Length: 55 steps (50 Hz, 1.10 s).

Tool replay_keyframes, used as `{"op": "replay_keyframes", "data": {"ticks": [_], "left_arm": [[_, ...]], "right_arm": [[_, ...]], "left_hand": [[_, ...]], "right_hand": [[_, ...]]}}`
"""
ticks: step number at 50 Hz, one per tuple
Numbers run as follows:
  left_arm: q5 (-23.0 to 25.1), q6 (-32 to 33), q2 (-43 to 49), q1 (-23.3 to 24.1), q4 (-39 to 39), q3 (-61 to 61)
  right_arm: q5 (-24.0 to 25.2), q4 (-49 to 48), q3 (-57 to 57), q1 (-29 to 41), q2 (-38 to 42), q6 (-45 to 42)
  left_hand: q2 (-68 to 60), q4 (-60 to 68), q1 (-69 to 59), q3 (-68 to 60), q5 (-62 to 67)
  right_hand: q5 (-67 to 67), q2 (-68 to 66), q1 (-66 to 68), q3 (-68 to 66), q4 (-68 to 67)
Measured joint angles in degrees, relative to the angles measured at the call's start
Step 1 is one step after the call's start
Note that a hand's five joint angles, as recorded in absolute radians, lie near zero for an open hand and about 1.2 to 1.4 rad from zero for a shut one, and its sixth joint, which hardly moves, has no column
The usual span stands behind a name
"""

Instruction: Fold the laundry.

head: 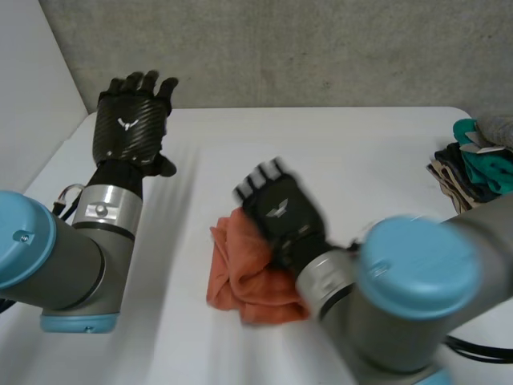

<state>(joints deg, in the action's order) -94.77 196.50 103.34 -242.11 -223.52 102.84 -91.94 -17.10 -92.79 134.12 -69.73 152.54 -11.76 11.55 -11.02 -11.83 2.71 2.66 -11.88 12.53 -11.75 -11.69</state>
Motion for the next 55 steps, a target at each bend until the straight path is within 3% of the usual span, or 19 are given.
{"op": "replay_keyframes", "data": {"ticks": [7,15,20,25,32,36,41,46,55], "left_arm": [[6.55,-4.2,2.06,4.56,-0.19,-2.92],[11.65,-7.67,9.92,12.25,2.41,-8.49],[11.01,-8.03,15.16,14.72,5.62,-12.31],[6.4,-7.8,21.86,14.67,13.84,-16.91],[-0.28,-6.5,24.87,11.95,21.04,-17.63],[-2.19,-4.76,24.9,10.55,22.25,-16.55],[-3.17,-0.94,24.54,9.37,23.73,-14.19],[-3.23,1.28,22.87,8.73,23.91,-11.82],[0.9,1.35,13.41,7.44,22.68,-9.32]], "right_arm": [[0.13,9.05,-0.84,-8.41,-6.56,20.56],[0.08,21.75,4.85,-15.73,-2.25,30.91],[0.18,26.87,8.44,-18.11,1.05,34.76],[3.31,31.42,13.33,-18.29,6.16,38.1],[9.8,32.6,16.79,-13.73,11.82,37.95],[11.07,32.42,17.48,-11.4,13.99,36.5],[8.12,31.7,17.82,-9.46,16.54,31.3],[1.95,30.86,17.44,-8.57,16.88,24.06],[-3.01,26.33,13.78,-6.18,8.7,13.91]], "left_hand": [[0.0,0.0,0.01,0.0,0.0],[0.0,0.0,0.01,0.0,0.0],[0.0,0.0,0.01,0.0,0.0],[0.0,0.0,0.01,0.0,0.0],[0.0,0.0,0.01,0.0,0.0],[0.0,0.0,0.01,0.0,0.0],[0.0,0.0,0.01,0.0,-0.1],[0.0,0.0,0.01,0.0,-0.1],[0.0,0.0,0.01,0.0,-0.15]], "right_hand": [[0.01,0.0,0.0,0.0,-0.01],[0.01,0.0,0.0,0.0,0.0],[0.0,0.0,0.0,0.0,0.0],[0.01,0.0,0.0,0.0,0.0],[0.01,0.0,0.0,0.0,0.0],[0.0,0.0,0.0,0.0,0.0],[0.0,0.45,0.0,0.28,0.0],[0.0,0.91,-0.75,0.28,0.0],[-0.01,0.92,-0.75,0.28,0.0]]}}
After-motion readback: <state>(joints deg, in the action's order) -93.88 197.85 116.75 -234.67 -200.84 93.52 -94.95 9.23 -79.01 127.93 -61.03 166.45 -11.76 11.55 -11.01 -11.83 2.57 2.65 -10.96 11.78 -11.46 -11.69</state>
